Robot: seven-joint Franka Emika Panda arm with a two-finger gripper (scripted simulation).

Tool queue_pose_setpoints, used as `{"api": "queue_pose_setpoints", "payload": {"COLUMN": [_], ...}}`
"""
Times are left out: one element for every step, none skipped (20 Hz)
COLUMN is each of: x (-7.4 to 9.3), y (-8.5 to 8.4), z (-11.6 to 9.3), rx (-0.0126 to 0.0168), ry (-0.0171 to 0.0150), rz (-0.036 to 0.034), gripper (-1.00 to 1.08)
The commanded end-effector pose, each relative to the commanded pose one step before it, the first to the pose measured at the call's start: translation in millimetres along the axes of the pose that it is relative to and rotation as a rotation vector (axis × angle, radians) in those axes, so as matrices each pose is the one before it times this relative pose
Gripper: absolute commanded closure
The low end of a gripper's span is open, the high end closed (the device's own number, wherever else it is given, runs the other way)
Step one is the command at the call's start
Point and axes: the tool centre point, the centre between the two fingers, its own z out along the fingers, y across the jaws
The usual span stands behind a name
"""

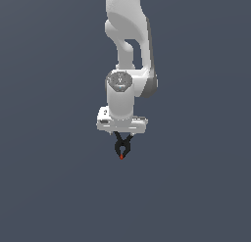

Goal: Pick up the object and move it to a goal position.

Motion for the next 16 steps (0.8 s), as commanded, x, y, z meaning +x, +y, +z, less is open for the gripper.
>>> {"api": "queue_pose_setpoints", "payload": {"x": [0.60, 0.02, -0.03, -0.06, -0.07, -0.07, -0.05, -0.03, -0.03, -0.44, -0.01, -0.02, -0.03, -0.05, -0.07, -0.09], "y": [-2.95, -0.87, -0.72, -0.61, -0.49, -0.38, -0.28, -0.14, -0.24, 0.49, -0.01, -0.03, -0.05, -0.07, -0.09, 0.23], "z": [15.97, 4.96, 4.30, 3.64, 2.98, 2.32, 1.66, 0.99, 0.35, -1.30, 0.35, 1.05, 1.75, 2.44, 3.13, 3.55], "rx": [0.00539, 0.00159, 0.00137, 0.00114, 0.00092, 0.00071, 0.00050, 0.00031, 0.00000, -0.00064, 0.00000, 0.00000, 0.00000, 0.00000, 0.00000, 0.00018], "ry": [0.00142, 0.00025, 0.00021, 0.00018, 0.00014, 0.00011, 0.00008, 0.00005, 0.00000, -0.00167, 0.00000, 0.00000, 0.00000, 0.00000, 0.00000, 0.00040], "rz": [0.01418, 0.00434, 0.00381, 0.00322, 0.00265, 0.00206, 0.00146, 0.00092, 0.00000, -0.00173, 0.00000, 0.00000, 0.00000, 0.00000, 0.00000, 0.00053], "gripper": [-0.92, -0.92, -0.92, -0.92, -0.92, -0.92, -0.92, -0.92, -0.92, -0.92, -0.92, -0.92, -0.92, -0.92, -0.92, -0.92]}}
